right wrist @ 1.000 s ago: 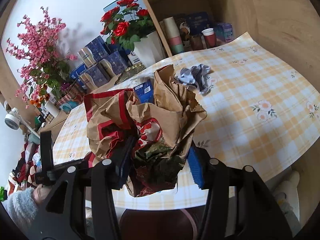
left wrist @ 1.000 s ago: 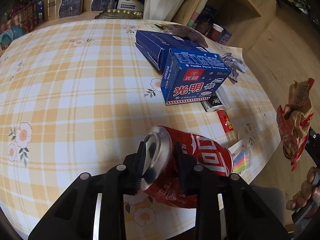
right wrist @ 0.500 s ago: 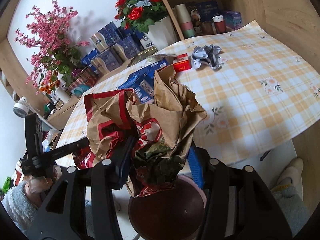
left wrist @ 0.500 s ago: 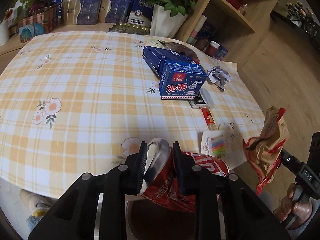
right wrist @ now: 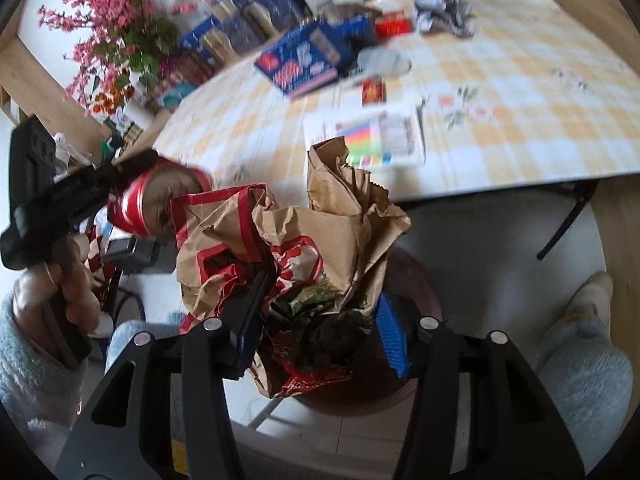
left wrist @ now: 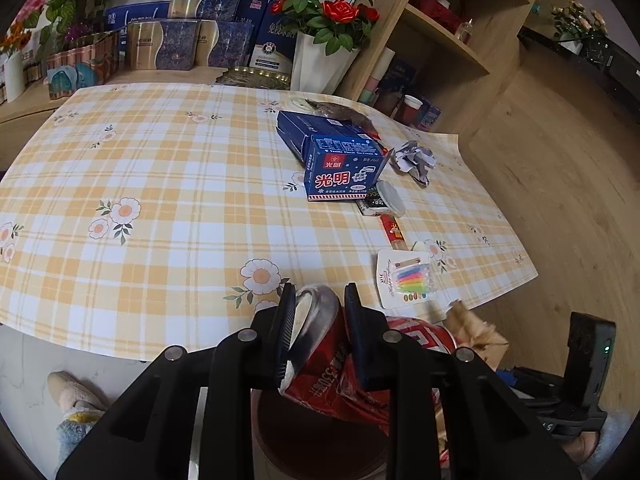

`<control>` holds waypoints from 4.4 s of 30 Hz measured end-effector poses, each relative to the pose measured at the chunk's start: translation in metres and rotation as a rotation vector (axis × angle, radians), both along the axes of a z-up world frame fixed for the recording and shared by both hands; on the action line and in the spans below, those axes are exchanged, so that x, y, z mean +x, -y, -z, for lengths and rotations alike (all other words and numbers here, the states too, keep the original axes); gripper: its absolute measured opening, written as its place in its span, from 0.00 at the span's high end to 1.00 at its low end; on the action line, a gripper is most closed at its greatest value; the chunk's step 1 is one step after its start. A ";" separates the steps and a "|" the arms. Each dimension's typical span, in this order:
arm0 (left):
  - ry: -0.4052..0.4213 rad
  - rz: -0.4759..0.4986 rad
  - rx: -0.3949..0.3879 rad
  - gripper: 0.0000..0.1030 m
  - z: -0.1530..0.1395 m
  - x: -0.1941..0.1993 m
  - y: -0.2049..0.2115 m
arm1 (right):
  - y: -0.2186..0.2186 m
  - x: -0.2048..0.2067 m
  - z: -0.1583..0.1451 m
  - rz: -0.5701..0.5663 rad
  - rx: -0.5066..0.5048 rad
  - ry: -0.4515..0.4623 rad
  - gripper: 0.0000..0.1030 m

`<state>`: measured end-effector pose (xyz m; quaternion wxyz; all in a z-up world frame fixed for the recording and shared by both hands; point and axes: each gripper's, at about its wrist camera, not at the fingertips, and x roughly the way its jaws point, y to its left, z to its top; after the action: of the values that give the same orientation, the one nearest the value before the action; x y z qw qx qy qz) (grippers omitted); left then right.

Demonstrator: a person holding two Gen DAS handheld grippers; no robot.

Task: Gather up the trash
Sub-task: 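Lower both tools over the brown bin and release the bag and can, then raise both open tools back toward the table, then reach the right tool to the pen pack and close on it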

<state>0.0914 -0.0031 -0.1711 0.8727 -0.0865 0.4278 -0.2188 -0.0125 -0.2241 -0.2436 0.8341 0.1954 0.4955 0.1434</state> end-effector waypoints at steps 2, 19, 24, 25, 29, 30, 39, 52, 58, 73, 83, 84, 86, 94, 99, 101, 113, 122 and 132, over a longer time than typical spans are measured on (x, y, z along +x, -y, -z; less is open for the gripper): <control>-0.003 -0.004 -0.006 0.76 0.000 -0.002 -0.002 | -0.004 0.003 0.010 -0.011 -0.007 -0.040 0.49; 0.030 0.014 0.012 0.77 0.003 -0.025 -0.004 | 0.016 0.013 0.052 0.079 -0.038 -0.065 0.13; 0.037 0.032 0.024 0.78 0.018 -0.041 0.003 | 0.043 -0.008 0.050 0.173 -0.059 0.022 0.07; 0.042 0.036 0.030 0.78 0.021 -0.046 0.005 | 0.045 -0.007 0.050 0.183 -0.048 0.023 0.07; 0.036 0.051 0.069 0.78 0.036 -0.059 0.016 | 0.050 -0.006 0.045 0.221 -0.055 0.064 0.06; 0.032 0.054 0.079 0.78 0.040 -0.060 0.018 | 0.049 -0.006 0.045 0.220 -0.056 0.063 0.06; -0.060 0.080 0.181 0.78 0.077 -0.057 0.038 | 0.053 -0.003 0.055 0.247 -0.026 0.020 0.06; -0.138 0.155 0.238 0.76 0.104 -0.053 0.070 | 0.079 -0.012 0.061 0.323 0.042 -0.003 0.06; -0.055 0.108 0.222 0.25 0.082 -0.057 0.069 | 0.080 -0.014 0.059 0.326 0.041 0.007 0.06; 0.129 -0.182 0.262 0.06 0.027 -0.057 0.015 | 0.062 -0.003 0.042 0.266 -0.055 0.038 0.06; 0.183 -0.227 0.264 0.06 0.018 -0.059 0.000 | 0.064 0.012 0.009 0.263 -0.169 0.075 0.06; 0.183 -0.228 0.263 0.06 0.019 -0.060 -0.001 | 0.063 0.013 0.006 0.258 -0.181 0.091 0.06; 0.183 -0.229 0.263 0.06 0.020 -0.060 -0.003 | 0.062 0.015 0.002 0.239 -0.193 0.119 0.06; 0.184 -0.251 0.257 0.06 0.024 -0.063 -0.010 | 0.052 0.028 -0.005 0.200 -0.234 0.165 0.05; 0.195 -0.266 0.258 0.06 0.024 -0.061 -0.014 | 0.041 0.047 -0.003 0.174 -0.274 0.131 0.06; 0.200 -0.271 0.262 0.06 0.025 -0.061 -0.016 | 0.040 0.055 -0.002 0.182 -0.243 0.143 0.06; 0.179 -0.286 0.263 0.06 0.031 -0.055 -0.021 | -0.006 0.101 0.002 0.112 -0.315 0.201 0.16; 0.171 -0.283 0.262 0.06 0.032 -0.054 -0.022 | -0.012 0.117 0.018 0.166 -0.343 0.155 0.24; 0.167 -0.269 0.266 0.06 0.034 -0.054 -0.018 | -0.019 0.123 0.018 0.172 -0.359 0.148 0.24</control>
<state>0.0371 0.0152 -0.2053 0.9302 -0.0084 0.3638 -0.0481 0.1101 -0.2051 -0.2612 0.8989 0.0741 0.4319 -0.0046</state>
